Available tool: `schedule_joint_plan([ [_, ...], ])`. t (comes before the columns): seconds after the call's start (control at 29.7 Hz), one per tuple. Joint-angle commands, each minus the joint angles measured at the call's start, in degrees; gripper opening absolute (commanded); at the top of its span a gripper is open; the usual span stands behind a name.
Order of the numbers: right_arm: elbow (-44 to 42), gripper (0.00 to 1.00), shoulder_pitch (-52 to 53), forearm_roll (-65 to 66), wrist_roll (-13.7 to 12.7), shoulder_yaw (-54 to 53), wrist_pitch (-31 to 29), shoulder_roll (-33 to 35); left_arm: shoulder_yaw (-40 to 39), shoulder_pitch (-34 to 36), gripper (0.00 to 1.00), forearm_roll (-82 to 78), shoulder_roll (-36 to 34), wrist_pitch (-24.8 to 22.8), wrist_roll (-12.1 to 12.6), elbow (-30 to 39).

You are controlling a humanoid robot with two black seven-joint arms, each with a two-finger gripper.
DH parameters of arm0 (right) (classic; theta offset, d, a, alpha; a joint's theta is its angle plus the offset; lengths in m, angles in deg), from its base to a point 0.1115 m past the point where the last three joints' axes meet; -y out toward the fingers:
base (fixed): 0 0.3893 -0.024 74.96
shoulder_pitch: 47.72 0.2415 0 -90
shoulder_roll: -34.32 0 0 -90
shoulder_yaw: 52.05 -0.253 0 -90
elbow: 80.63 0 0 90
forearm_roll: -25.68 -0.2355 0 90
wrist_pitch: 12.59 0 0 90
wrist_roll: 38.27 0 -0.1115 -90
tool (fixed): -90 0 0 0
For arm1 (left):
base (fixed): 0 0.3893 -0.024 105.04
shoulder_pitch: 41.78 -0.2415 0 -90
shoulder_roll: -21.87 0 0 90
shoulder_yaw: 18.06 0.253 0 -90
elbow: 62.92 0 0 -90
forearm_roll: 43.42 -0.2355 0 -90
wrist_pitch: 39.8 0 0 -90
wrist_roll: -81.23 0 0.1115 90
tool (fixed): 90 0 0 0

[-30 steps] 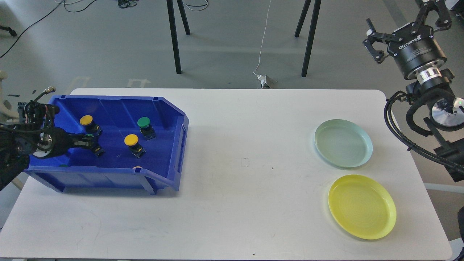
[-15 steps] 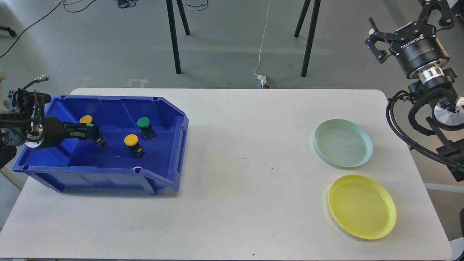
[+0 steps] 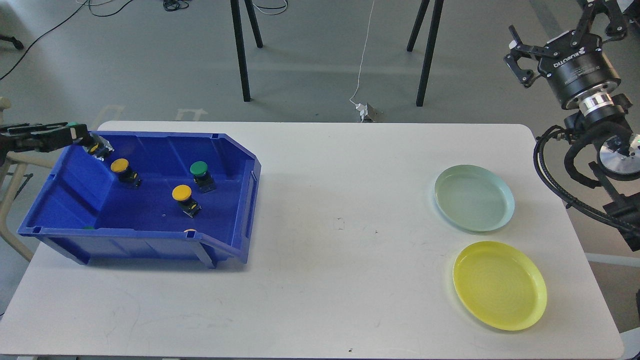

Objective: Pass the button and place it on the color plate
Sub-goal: 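Lift the green button out of the bin with the left gripper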

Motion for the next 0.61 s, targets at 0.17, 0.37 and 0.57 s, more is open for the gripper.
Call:
schedule_joint_plan([
  [0.17,1.0,0.99,3.4,3.5,-2.7,0.2,4.1,3.5,-13.1,1.2,0.21,11.3,11.1,1.0,1.7,2.5],
  [0.37,4.6,0.99,3.2,4.0,-2.9,3.5,6.4,3.4,-16.6,1.4,0.21,11.2,26.1,5.7,7.1,2.1],
  [0.57,13.6,0.98,3.6,4.3,-2.9,8.7,11.3,2.8,-16.2,2.8,0.20,10.4,36.2,11.0,8.1,2.1],
])
